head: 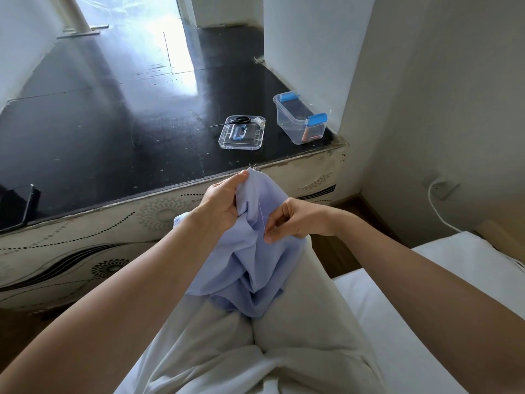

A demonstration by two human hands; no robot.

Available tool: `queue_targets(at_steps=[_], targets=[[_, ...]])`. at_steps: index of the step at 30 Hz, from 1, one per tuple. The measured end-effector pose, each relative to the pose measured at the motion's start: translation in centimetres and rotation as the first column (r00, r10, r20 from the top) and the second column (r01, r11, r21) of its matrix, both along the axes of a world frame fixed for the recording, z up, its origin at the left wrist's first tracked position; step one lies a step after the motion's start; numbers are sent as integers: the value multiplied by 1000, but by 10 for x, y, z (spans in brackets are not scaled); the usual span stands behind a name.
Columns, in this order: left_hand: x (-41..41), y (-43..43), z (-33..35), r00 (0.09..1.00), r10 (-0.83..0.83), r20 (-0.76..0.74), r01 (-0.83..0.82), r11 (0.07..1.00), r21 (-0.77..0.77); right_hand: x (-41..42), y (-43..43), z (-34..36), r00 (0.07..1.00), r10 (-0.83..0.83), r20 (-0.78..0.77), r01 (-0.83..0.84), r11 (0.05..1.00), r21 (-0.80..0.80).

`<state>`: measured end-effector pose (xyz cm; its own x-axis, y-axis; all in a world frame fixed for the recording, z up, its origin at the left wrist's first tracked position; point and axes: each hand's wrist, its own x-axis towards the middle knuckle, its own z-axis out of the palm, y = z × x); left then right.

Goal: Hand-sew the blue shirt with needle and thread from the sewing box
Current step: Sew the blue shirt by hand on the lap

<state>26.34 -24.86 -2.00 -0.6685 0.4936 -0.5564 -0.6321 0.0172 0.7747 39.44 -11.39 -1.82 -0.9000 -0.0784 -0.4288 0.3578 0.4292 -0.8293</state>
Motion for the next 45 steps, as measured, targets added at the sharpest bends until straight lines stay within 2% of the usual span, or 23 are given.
queue_targets(at_steps=[2,4,7,9,11,22,27,35,39,42,45], targets=[[1,0,1,1000,10,-11,-10,1000,1,1,1,0,1000,-19,19,18,998,58],[4,1,3,999,21,-34,-20,1000,6,1,3,1,983,-167,-74,169,985,24],[10,1,6,996,16,-85,-17,1000,-11,-2,7,6,848,-468,-249,432,882,-188],[12,1,8,994,3,-111,-7,999,-39,-5,8,9,744,-571,-346,519,821,-239],[14,0,9,990,-21,-141,12,998,-62,-8,6,12,692,-612,-383,560,790,-251],[24,-6,21,956,-147,-255,134,989,-66,-22,1,11,708,-622,-336,573,783,-242],[28,-6,24,937,-170,-304,144,984,-105,-20,4,16,726,-641,-249,566,763,-312],[27,-3,19,951,-153,-268,133,987,-89,-16,4,16,690,-698,-192,587,694,-416],[24,-2,16,971,-93,-222,84,995,-49,-15,6,13,599,-770,-217,643,625,-443],[22,-2,14,985,-50,-166,49,999,-9,-11,7,9,652,-696,-301,587,715,-380],[18,-1,10,988,-63,-141,64,998,1,-10,2,3,711,-580,-399,540,813,-219]])
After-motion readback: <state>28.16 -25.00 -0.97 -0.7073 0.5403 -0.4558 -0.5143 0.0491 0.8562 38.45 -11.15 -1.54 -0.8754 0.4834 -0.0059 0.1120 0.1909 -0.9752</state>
